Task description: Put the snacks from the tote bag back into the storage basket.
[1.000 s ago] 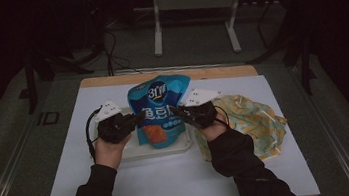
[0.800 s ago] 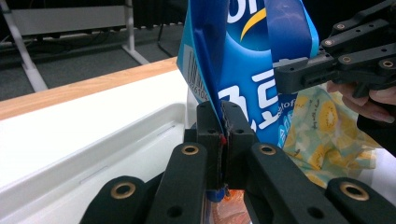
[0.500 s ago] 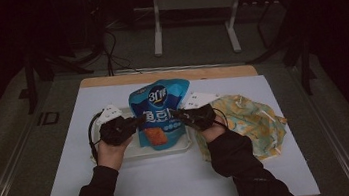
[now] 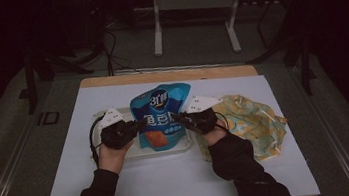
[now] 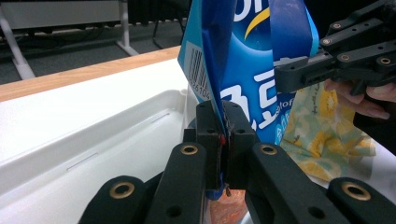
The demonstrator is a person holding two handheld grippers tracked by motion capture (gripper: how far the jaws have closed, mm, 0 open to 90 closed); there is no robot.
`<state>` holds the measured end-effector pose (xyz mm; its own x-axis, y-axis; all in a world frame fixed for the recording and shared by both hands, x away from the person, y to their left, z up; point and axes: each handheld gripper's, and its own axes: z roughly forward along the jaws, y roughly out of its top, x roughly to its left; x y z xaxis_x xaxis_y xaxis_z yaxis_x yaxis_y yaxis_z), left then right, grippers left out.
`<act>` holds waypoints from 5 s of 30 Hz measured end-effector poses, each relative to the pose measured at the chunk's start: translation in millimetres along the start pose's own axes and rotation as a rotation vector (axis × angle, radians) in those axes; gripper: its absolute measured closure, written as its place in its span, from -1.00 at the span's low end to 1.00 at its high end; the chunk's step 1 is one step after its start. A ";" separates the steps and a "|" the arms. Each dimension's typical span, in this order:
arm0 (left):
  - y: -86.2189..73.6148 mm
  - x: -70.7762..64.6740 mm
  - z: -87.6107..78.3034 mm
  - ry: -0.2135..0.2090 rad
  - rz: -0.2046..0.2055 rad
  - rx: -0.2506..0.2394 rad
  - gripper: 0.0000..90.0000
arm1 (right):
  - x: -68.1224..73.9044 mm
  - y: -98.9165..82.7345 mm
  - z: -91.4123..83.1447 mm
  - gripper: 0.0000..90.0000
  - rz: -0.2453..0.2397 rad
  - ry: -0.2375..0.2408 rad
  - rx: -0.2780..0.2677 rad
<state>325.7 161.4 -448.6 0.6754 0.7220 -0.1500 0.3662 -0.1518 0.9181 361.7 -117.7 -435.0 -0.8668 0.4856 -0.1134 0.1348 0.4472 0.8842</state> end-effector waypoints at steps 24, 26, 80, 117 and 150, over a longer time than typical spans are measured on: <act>2.2 -6.6 -5.8 -0.004 0.002 -0.017 0.36 | -6.1 1.4 -10.4 0.37 0.055 0.025 -0.021; 1.2 -6.6 -5.7 0.005 0.008 -0.016 0.32 | -6.7 1.5 -10.8 0.21 0.059 0.017 -0.017; -56.7 -38.9 -25.8 -0.115 -0.027 0.037 -0.95 | -10.6 -45.5 -93.6 -0.68 0.084 -0.054 -0.022; -66.8 -84.9 8.4 -0.285 0.075 0.127 -0.95 | 1.6 -123.7 -165.5 -0.68 0.192 -0.190 -0.002; -78.5 -83.1 10.1 -0.279 0.116 0.145 -0.95 | 3.7 -145.6 -184.9 -0.68 0.206 -0.294 -0.020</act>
<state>247.3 106.5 -512.0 0.8601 0.4843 -0.1605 0.3499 -0.3310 0.8764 250.1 -319.9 -480.4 -0.6466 0.7609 -0.0547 0.2804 0.3037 0.9106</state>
